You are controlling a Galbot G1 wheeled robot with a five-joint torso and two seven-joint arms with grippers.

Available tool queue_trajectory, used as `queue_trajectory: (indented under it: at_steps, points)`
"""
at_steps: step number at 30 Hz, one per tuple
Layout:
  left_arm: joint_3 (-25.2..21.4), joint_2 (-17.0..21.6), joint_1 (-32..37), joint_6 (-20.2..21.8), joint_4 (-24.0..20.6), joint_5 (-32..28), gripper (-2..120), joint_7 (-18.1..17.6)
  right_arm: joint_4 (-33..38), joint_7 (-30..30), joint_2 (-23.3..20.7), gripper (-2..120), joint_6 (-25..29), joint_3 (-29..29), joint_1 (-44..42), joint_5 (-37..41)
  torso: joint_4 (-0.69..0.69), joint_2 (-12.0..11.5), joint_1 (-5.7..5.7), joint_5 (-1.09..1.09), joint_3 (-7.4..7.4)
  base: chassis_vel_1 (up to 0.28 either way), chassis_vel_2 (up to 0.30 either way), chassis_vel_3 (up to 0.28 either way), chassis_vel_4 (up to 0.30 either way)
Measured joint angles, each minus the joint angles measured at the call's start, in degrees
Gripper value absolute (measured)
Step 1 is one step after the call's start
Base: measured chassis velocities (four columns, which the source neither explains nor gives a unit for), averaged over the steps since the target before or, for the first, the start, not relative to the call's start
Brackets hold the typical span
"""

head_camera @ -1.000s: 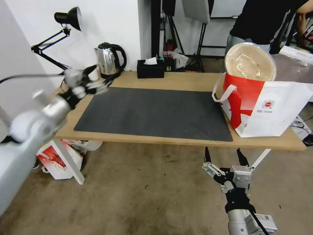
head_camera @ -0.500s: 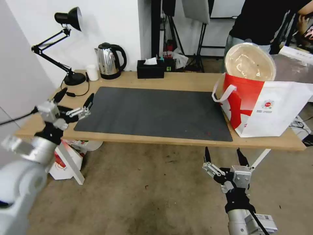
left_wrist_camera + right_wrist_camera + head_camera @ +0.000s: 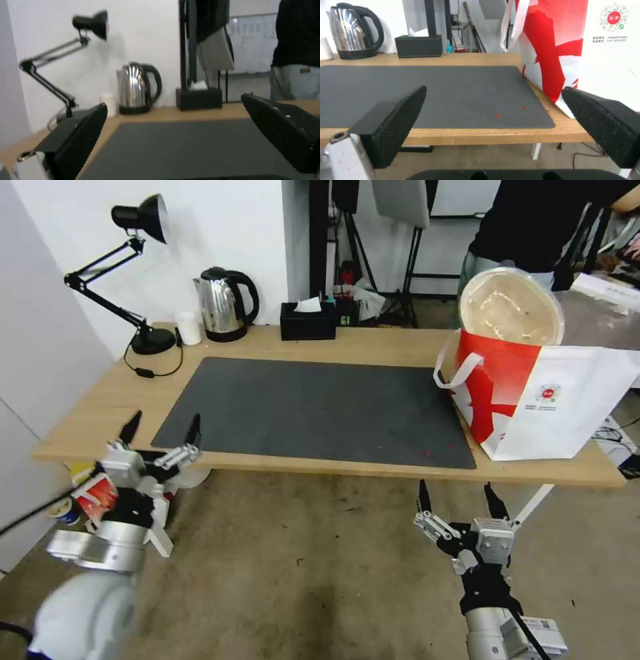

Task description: Pick up the trash from the table and place it into the takeout bag.

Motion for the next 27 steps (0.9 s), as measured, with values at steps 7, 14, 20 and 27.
queue_trajectory:
  at_steps: [7, 14, 20, 27]
  points:
    - [3.63, -3.90, 2.32, -1.93, 1.20, 4.58, 100, -0.38, 0.00, 0.00, 0.00, 100, 0.00, 0.00, 0.00, 0.00, 0.00, 0.00, 0.00, 0.00, 0.00, 0.000, 0.000, 0.000, 0.000]
    - [4.64, -5.50, 4.24, -3.57, 1.62, 7.23, 100, -0.41, 0.00, 0.00, 0.00, 100, 0.00, 0.00, 0.00, 0.00, 0.00, 0.00, 0.00, 0.00, 0.00, 0.000, 0.000, 0.000, 0.000]
    - [4.45, -4.95, 6.19, -4.85, 2.33, 7.97, 100, -0.33, 0.00, 0.00, 0.00, 100, 0.00, 0.00, 0.00, 0.00, 0.00, 0.00, 0.00, 0.00, 0.00, 0.000, 0.000, 0.000, 0.000]
    - [4.35, -4.91, 7.12, -5.87, 3.17, 8.23, 100, -0.25, 0.00, 0.00, 0.00, 100, 0.00, 0.00, 0.00, 0.00, 0.00, 0.01, -0.01, -0.01, 0.00, 0.000, 0.000, 0.000, 0.000]
